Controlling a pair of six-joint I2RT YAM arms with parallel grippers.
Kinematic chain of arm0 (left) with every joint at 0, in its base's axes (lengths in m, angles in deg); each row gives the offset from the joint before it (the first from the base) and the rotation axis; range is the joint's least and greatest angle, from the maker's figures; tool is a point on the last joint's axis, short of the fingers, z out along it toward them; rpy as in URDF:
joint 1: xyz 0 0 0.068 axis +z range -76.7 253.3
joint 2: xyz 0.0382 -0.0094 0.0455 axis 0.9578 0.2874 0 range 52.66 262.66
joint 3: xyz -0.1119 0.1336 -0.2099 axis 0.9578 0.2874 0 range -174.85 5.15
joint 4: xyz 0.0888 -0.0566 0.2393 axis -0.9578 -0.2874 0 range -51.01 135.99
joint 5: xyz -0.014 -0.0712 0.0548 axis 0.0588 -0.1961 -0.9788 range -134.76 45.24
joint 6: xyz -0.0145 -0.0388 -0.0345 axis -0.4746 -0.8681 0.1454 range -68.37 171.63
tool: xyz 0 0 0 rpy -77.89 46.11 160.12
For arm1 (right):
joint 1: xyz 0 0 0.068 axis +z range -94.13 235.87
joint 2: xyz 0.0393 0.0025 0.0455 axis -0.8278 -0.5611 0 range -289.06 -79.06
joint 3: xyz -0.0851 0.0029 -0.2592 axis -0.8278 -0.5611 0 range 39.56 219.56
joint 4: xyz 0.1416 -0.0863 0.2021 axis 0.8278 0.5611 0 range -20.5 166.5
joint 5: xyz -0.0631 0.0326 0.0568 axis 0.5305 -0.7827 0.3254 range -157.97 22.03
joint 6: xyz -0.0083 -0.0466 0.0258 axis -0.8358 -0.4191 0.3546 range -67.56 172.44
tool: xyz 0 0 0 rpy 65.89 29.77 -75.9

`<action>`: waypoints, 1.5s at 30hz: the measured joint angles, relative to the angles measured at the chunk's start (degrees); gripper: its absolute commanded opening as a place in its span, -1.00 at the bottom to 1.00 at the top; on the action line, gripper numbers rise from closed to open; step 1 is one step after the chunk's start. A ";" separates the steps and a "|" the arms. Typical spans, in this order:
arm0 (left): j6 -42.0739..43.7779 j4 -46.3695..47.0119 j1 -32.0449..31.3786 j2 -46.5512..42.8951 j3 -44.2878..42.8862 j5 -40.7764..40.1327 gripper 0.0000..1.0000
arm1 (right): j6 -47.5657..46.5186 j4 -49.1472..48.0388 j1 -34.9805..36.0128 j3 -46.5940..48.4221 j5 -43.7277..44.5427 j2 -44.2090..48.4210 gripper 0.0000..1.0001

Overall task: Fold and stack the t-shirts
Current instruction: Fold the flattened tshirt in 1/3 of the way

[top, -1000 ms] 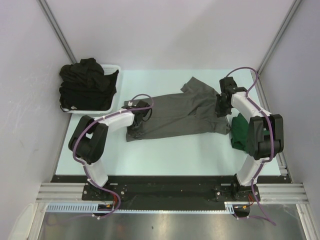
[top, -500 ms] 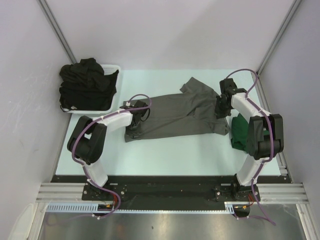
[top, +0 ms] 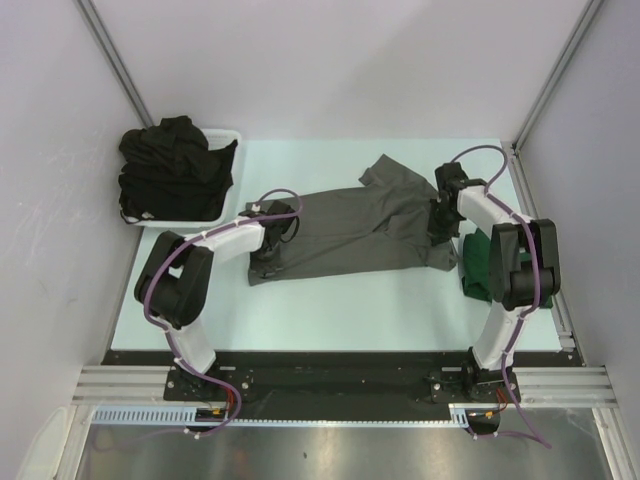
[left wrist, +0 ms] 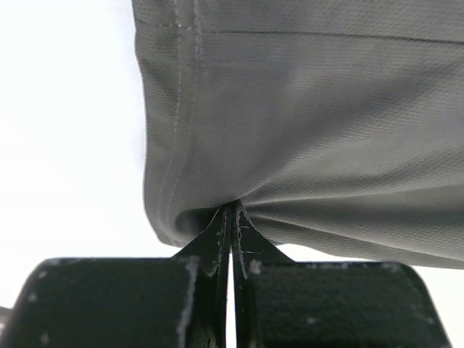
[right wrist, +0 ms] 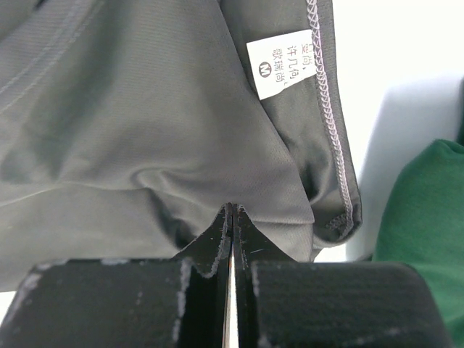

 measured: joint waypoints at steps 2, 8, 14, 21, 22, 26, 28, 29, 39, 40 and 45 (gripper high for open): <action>0.31 -1.03 0.15 0.00 -0.20 -0.02 -1.00 | 0.20 -0.02 0.00 0.00 0.02 -1.05 -1.00; 1.55 -2.75 0.31 0.00 -0.28 -0.46 -1.00 | 0.37 -0.02 0.00 0.00 0.04 -3.89 -1.00; 1.73 -3.32 0.31 0.00 -0.28 -0.63 -1.00 | 0.37 -0.04 0.00 0.02 0.22 -5.18 -1.00; 1.70 -3.21 0.31 0.00 -0.20 -0.63 -1.00 | 0.35 -0.07 -0.07 0.02 0.59 -5.20 -1.00; 1.70 -3.23 0.31 0.00 -0.17 -0.63 -1.00 | 0.35 -0.07 -0.13 0.02 0.63 -5.20 -1.00; 1.70 -3.02 0.31 0.00 -0.11 -0.63 -1.00 | 0.31 -0.07 -0.92 0.02 0.66 -5.20 -1.00; 1.73 -3.02 0.31 0.00 -0.11 -0.63 -1.00 | 0.33 -0.07 -1.57 0.02 0.66 -5.20 -1.00; 1.73 -3.02 0.31 0.00 -0.11 -0.63 -1.00 | 0.33 -0.07 -1.86 0.02 0.66 -5.20 -1.00; 2.69 -2.82 0.31 0.00 -0.11 -1.03 -1.00 | 0.31 -0.13 -2.86 0.02 0.66 -5.20 -1.00; 2.71 -2.82 0.31 0.00 -0.11 -1.03 -1.00 | 0.31 -0.13 -2.86 0.02 0.63 -5.20 -1.00; 3.08 -2.82 0.31 0.00 -0.11 -1.05 -1.00 | 0.24 -0.13 -2.99 0.02 0.63 -5.22 -1.00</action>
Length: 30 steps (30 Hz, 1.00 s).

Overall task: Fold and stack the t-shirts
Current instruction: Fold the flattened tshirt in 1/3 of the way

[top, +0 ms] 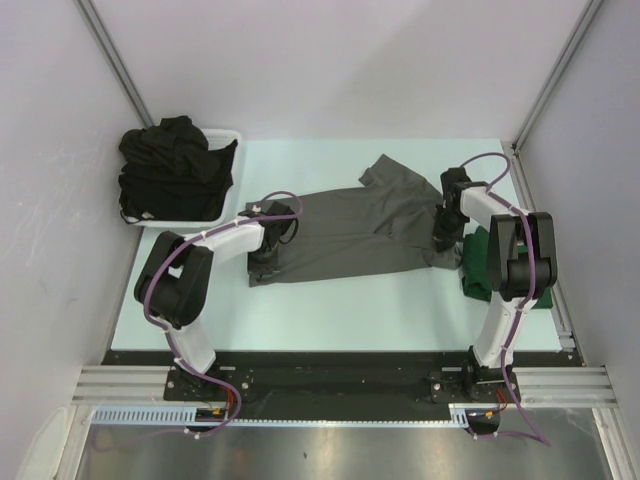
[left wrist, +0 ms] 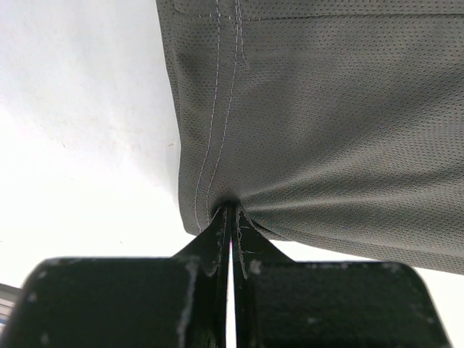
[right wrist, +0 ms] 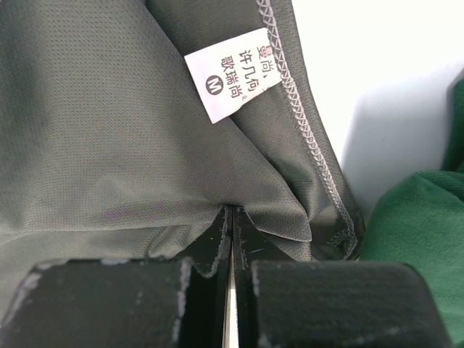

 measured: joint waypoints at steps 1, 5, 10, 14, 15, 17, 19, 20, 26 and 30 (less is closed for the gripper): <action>0.04 0.00 0.00 0.00 0.00 0.00 -1.00 | -0.02 0.00 -0.07 0.00 -0.02 -0.02 -1.00; 0.07 0.22 0.00 0.00 0.31 -0.24 -1.00 | -0.04 0.04 -0.33 0.09 -0.26 -0.09 -1.00; 0.07 0.46 0.00 0.00 0.57 -0.37 -1.00 | -0.09 0.02 -0.79 0.09 -0.63 -0.09 -1.00; 0.13 0.59 0.00 0.00 0.66 -0.44 -1.00 | -0.11 0.00 -0.98 0.09 -0.68 -0.09 -1.00; 0.13 0.61 0.00 -0.02 0.68 -0.44 -1.00 | -0.11 0.00 -1.01 0.09 -0.70 -0.09 -1.00; 0.15 0.63 0.00 -0.07 0.68 -0.44 -1.00 | -0.11 -0.02 -1.03 0.09 -0.79 -0.09 -1.00; 0.17 0.63 0.00 -0.11 0.70 -0.42 -1.00 | -0.11 -0.02 -1.07 0.09 -0.87 -0.09 -1.00; 0.20 0.63 0.00 -0.11 0.70 -0.42 -1.00 | -0.11 -0.02 -1.09 0.09 -0.92 -0.09 -0.90; 1.18 0.61 0.00 -0.11 0.63 -0.28 -0.76 | -0.13 -0.02 -1.11 0.33 -0.81 -0.09 -0.59; 1.51 0.13 0.00 -0.11 0.31 -0.44 -0.64 | -0.15 -0.26 -1.11 0.61 0.04 -0.09 -0.53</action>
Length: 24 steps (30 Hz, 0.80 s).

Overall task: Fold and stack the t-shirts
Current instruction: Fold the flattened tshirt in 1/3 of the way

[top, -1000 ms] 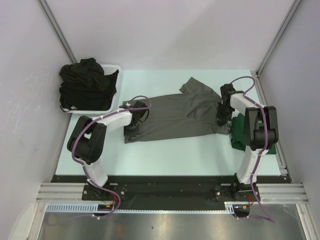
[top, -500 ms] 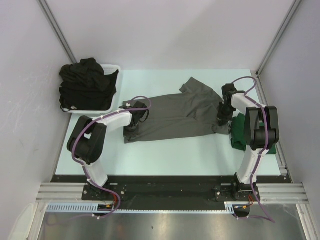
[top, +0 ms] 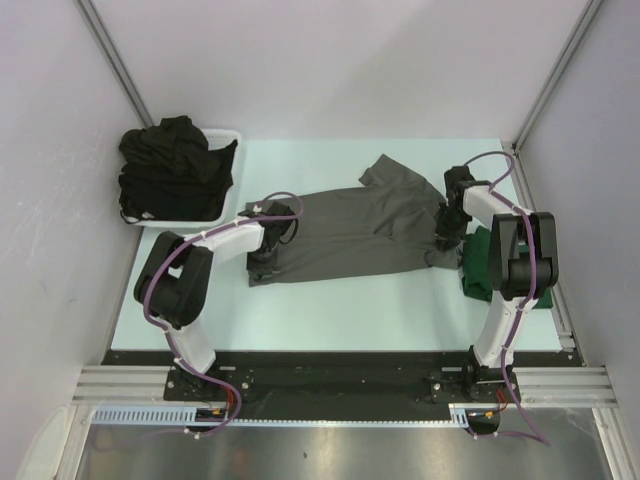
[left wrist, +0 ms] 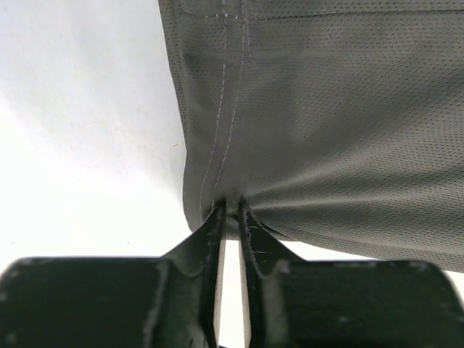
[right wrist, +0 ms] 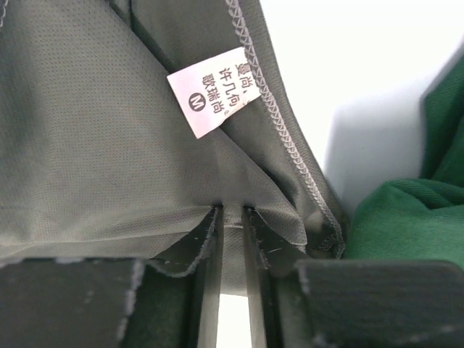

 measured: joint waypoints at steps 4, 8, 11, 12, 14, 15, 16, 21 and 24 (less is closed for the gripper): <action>0.04 -1.36 0.00 0.00 -1.36 -0.66 -0.56 | -0.13 0.02 0.00 0.59 0.83 0.00 -0.44; 0.09 -2.69 0.00 0.00 -3.30 -1.77 -0.46 | -0.24 0.31 0.17 2.54 1.11 0.02 -0.42; 0.11 -3.58 0.00 0.00 -4.61 -2.36 -0.40 | -0.35 0.42 0.46 4.70 1.11 0.13 -0.40; 0.13 -3.91 0.00 0.00 -5.09 -2.56 -0.39 | -0.37 0.61 0.57 5.46 1.09 0.24 -0.40; 0.26 -4.44 0.00 -0.11 -6.01 -2.69 -0.38 | -0.37 1.01 0.87 6.93 1.07 0.59 -0.39; 0.35 -4.72 0.00 -0.22 -6.49 -2.75 -0.37 | -0.37 1.25 1.03 7.52 1.07 0.79 -0.39; 0.57 -5.11 0.00 -0.33 -7.13 -2.75 -0.35 | -0.39 1.57 1.20 8.33 1.07 1.01 -0.38; 1.57 -6.38 0.00 -1.66 -11.21 -2.67 -0.32 | -0.46 2.93 2.29 12.94 0.87 2.29 -0.38; 2.27 -6.84 0.00 -2.23 -14.38 -2.29 -0.32 | -0.94 3.19 2.97 16.57 0.44 2.71 -0.38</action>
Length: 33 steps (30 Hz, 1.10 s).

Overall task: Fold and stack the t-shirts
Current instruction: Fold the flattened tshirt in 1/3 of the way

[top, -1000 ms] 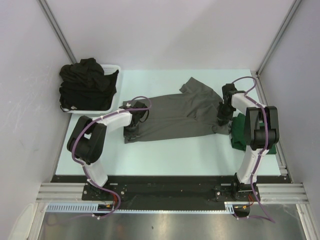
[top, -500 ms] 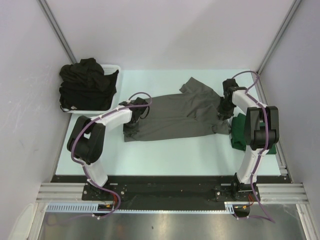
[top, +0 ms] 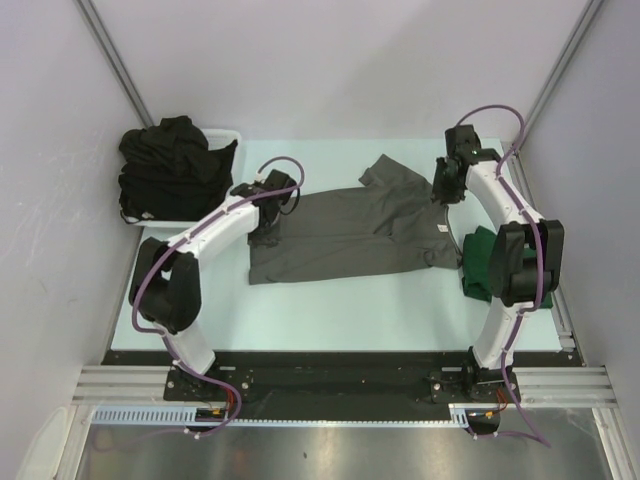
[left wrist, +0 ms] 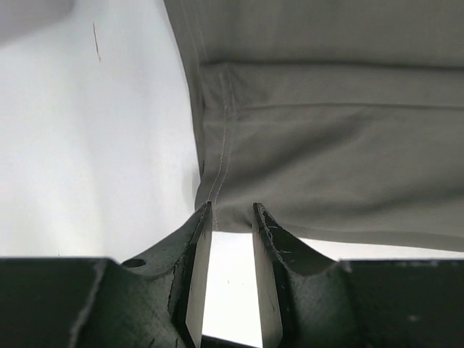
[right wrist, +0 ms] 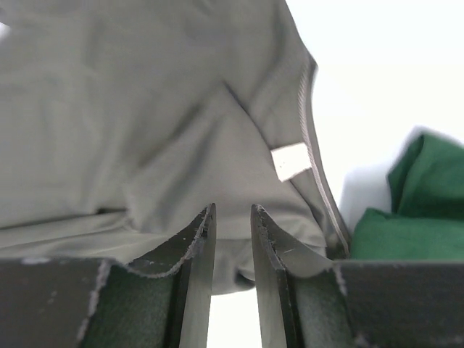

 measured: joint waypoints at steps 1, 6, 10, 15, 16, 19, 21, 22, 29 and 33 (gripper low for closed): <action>0.33 0.04 0.00 -0.07 -0.90 0.02 -0.31 | -0.17 -0.02 0.20 0.98 -0.17 0.07 -0.38; 1.44 0.35 0.02 -0.22 -5.49 1.16 -0.29 | -2.03 -0.94 1.62 7.43 -1.60 -1.07 -0.36; 1.84 1.70 0.02 -0.26 -8.76 2.64 -0.27 | -3.78 -1.60 2.43 17.46 -2.47 -6.99 -0.35; 1.70 4.94 0.00 -2.05 -10.82 6.62 -0.20 | -4.70 -2.60 2.82 32.02 -5.07 -19.37 -0.32; 1.66 5.49 0.00 -2.93 -10.82 7.34 -0.19 | -4.79 -2.78 2.82 33.66 -5.62 -21.18 -0.31; 1.60 6.75 0.00 -5.79 -10.82 9.09 -0.18 | -5.03 -2.80 2.86 39.36 -8.02 -27.21 -0.28; 1.60 7.39 0.00 -7.65 -10.60 10.19 -0.17 | -5.20 -2.99 2.91 42.93 -9.64 -30.60 -0.24; 1.60 7.85 0.00 -8.63 -10.08 10.64 -0.17 | -5.42 -3.26 2.91 44.33 -10.67 -32.00 -0.21; 1.55 8.31 -0.04 -12.66 -3.10 13.35 -0.17 | -6.03 -6.64 3.02 50.77 -17.33 -38.16 -0.09; 1.33 7.74 -0.26 -12.87 -0.15 14.47 -0.16 | -6.19 -9.68 3.02 52.06 -20.17 -40.02 -0.01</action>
